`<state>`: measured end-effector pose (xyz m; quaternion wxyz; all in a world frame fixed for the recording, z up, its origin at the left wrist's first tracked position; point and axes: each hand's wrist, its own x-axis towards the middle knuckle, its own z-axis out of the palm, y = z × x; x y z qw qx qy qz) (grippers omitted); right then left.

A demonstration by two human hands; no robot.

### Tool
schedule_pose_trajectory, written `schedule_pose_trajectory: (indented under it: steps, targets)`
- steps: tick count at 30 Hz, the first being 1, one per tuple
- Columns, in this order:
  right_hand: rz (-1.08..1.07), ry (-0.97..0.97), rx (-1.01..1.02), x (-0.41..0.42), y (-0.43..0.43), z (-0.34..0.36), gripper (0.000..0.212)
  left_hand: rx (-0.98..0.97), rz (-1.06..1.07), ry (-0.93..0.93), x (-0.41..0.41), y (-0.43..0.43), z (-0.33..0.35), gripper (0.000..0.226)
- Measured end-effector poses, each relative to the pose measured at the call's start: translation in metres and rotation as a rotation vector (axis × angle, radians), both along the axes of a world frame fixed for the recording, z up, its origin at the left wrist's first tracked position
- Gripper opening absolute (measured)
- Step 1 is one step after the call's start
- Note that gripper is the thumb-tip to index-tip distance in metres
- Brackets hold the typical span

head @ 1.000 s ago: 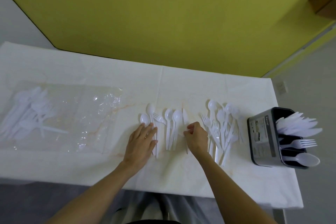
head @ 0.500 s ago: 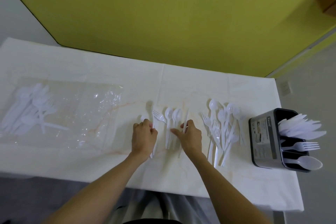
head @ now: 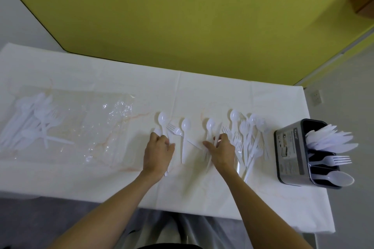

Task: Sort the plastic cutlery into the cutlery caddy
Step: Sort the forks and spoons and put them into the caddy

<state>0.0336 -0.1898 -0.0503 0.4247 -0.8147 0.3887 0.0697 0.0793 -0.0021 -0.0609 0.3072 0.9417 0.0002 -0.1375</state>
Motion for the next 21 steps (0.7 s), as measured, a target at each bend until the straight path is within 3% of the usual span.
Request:
schedule_pose_trajectory:
  steps: [3,6,12,15,18,21]
  targets:
    - [-0.05,-0.011,-0.01,-0.007,0.0,0.001,0.027,0.066,-0.005,0.047,0.002,-0.007,0.001,0.018]
    - [-0.101,-0.077,-0.027,-0.013,0.0,0.002,0.031,0.101,-0.015,0.074,0.005,-0.013,0.005,0.019]
    - [-0.164,-0.25,-0.026,-0.016,-0.011,0.015,0.034,0.069,0.08,0.175,0.01,-0.023,0.027,0.042]
    - [-0.193,-0.331,0.008,-0.017,-0.019,0.031,0.028,-0.096,0.297,0.344,0.006,-0.031,0.04,0.04]
    - [-0.212,-0.435,-0.004,-0.025,-0.039,0.051,0.008,-0.38,0.454,0.516,-0.003,-0.05,0.053,0.03]
    - [-0.238,-0.545,-0.058,-0.038,-0.065,0.073,0.056,-0.568,0.39,0.538,-0.012,-0.083,0.068,0.021]
